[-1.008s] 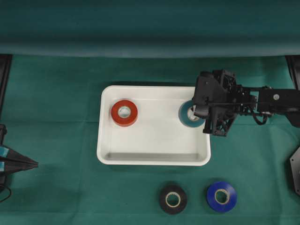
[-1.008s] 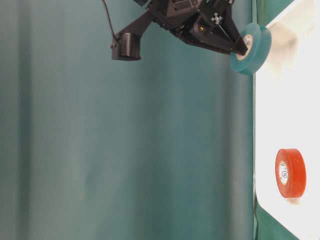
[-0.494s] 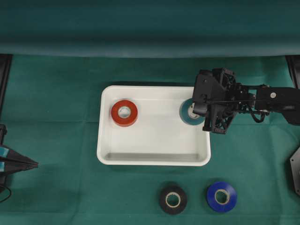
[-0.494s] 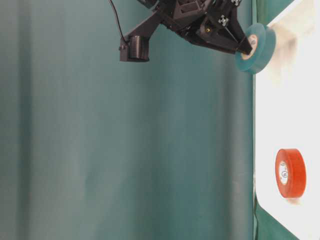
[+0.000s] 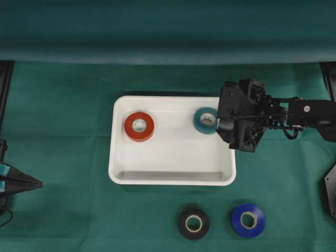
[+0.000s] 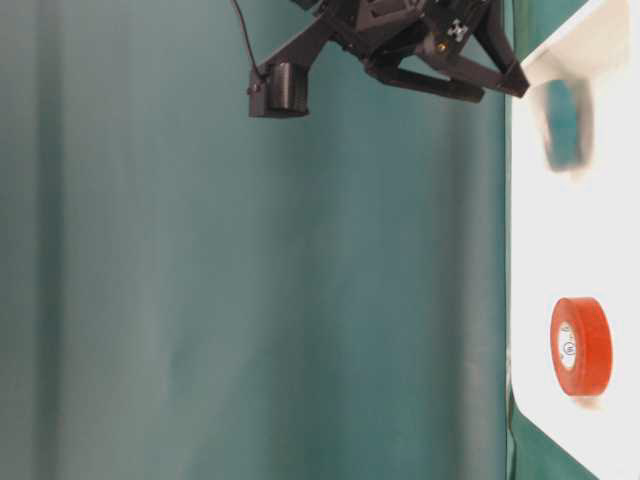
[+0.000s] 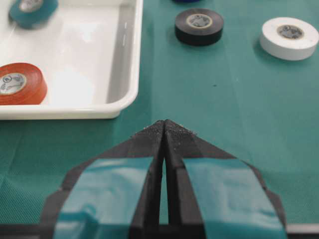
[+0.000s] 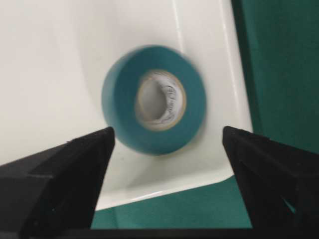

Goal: Put the tape into the white case with the right arm.
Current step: 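Lift the teal tape and place it in the tray's right corner, then withdraw the right gripper to the right of the tray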

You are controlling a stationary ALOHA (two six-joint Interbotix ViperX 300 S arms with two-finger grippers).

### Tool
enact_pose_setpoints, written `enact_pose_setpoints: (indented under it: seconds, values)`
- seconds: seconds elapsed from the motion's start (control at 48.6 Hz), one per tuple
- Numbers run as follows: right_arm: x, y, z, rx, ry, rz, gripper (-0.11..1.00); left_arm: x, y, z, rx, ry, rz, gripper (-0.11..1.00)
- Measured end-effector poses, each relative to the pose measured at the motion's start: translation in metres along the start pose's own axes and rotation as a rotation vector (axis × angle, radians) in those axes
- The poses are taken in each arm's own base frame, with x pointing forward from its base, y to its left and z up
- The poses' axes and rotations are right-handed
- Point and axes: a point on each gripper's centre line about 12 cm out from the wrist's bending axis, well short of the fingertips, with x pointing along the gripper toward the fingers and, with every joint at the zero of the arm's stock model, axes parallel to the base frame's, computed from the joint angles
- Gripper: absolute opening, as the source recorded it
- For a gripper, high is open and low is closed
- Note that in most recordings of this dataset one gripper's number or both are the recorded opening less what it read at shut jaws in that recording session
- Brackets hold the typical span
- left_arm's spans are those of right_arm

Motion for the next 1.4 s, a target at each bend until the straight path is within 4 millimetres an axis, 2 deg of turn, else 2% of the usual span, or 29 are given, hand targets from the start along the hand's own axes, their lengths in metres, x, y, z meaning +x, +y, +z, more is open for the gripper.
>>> enact_pose_setpoints:
  seconds: [0.226, 0.35, 0.576, 0.802, 0.987, 1.254, 1.398]
  values:
    - [0.0, 0.001, -0.005, -0.001, 0.009, 0.002, 0.83, 0.0, 0.0, 0.0, -0.002, -0.002, 0.0, 0.0]
    - [-0.008, 0.001, -0.01, 0.0, 0.011, -0.002, 0.83, 0.0, 0.0, 0.0, -0.002, 0.0, 0.0, 0.0]
    - [-0.04, 0.001, -0.031, 0.003, -0.015, -0.013, 0.83, 0.0, 0.0, 0.0, 0.002, 0.0, 0.0, 0.0]
    - [-0.078, 0.005, -0.066, 0.005, -0.045, -0.03, 0.83, 0.0, 0.0, 0.0, 0.003, 0.0, -0.002, 0.0]
    - [-0.096, 0.01, -0.087, -0.005, -0.066, -0.032, 0.83, 0.0, 0.0, 0.0, -0.002, -0.002, 0.0, 0.0]
    - [-0.105, 0.016, -0.094, -0.006, -0.084, -0.015, 0.82, 0.0, 0.0, 0.0, -0.003, 0.0, 0.0, 0.0]
    - [-0.108, 0.027, -0.091, -0.032, -0.104, 0.026, 0.82, 0.0, 0.0, 0.0, -0.003, 0.0, 0.0, 0.0]
